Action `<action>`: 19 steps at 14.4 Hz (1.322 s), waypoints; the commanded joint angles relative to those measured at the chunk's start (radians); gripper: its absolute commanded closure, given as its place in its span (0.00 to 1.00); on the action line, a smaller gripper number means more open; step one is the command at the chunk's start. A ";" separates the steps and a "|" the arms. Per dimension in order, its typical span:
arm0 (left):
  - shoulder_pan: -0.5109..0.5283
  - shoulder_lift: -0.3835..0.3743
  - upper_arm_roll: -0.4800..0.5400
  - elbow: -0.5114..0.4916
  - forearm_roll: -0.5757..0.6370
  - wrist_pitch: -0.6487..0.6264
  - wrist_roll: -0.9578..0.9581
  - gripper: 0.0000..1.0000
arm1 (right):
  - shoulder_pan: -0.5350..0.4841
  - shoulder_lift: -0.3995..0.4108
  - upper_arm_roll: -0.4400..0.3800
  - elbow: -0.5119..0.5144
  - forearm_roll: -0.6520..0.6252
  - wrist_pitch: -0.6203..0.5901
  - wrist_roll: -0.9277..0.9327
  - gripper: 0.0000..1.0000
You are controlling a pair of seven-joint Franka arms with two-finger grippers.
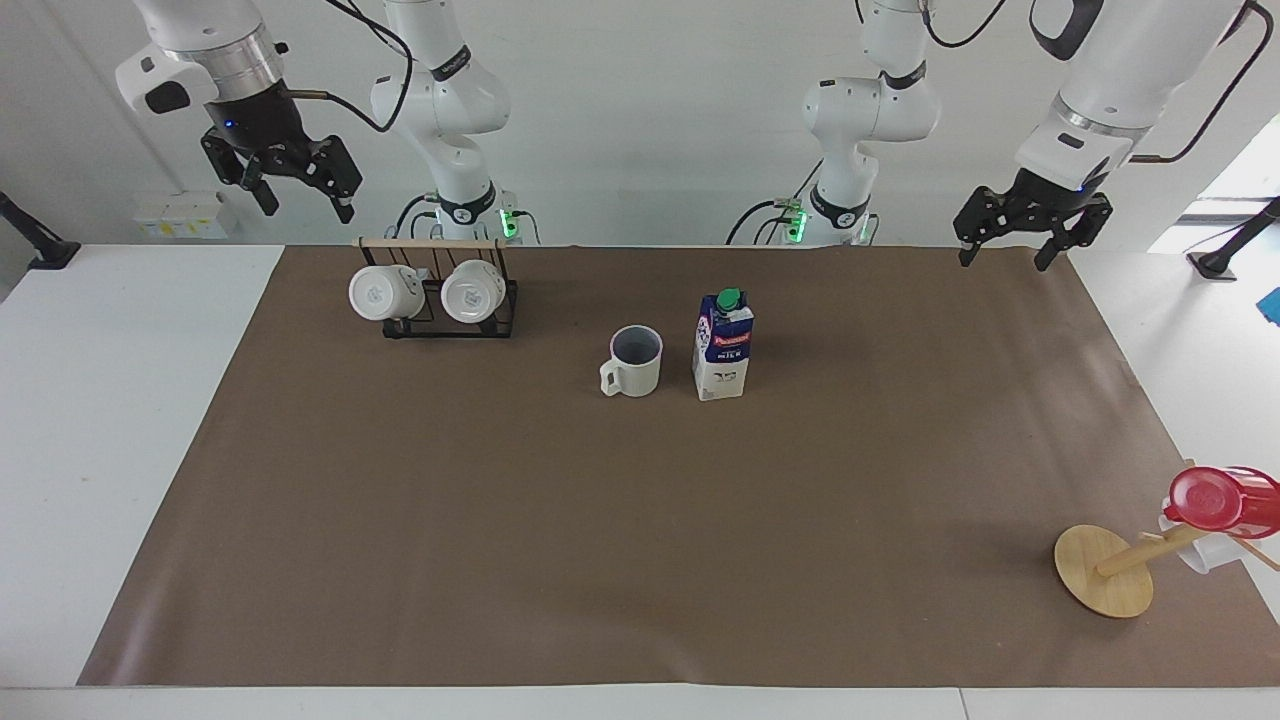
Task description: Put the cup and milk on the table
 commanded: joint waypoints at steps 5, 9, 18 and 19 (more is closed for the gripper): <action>0.011 -0.003 -0.012 0.012 0.003 -0.042 0.014 0.00 | 0.001 -0.022 -0.002 -0.024 0.005 0.017 -0.015 0.00; 0.013 -0.003 -0.009 0.012 0.003 -0.050 0.013 0.00 | 0.000 -0.022 -0.002 -0.024 0.005 0.017 -0.015 0.00; 0.016 -0.003 -0.009 0.012 0.003 -0.057 0.011 0.00 | 0.001 -0.022 -0.002 -0.024 0.005 0.017 -0.015 0.00; 0.016 -0.005 -0.009 0.012 0.003 -0.059 0.011 0.00 | 0.000 -0.022 -0.002 -0.024 0.005 0.017 -0.015 0.00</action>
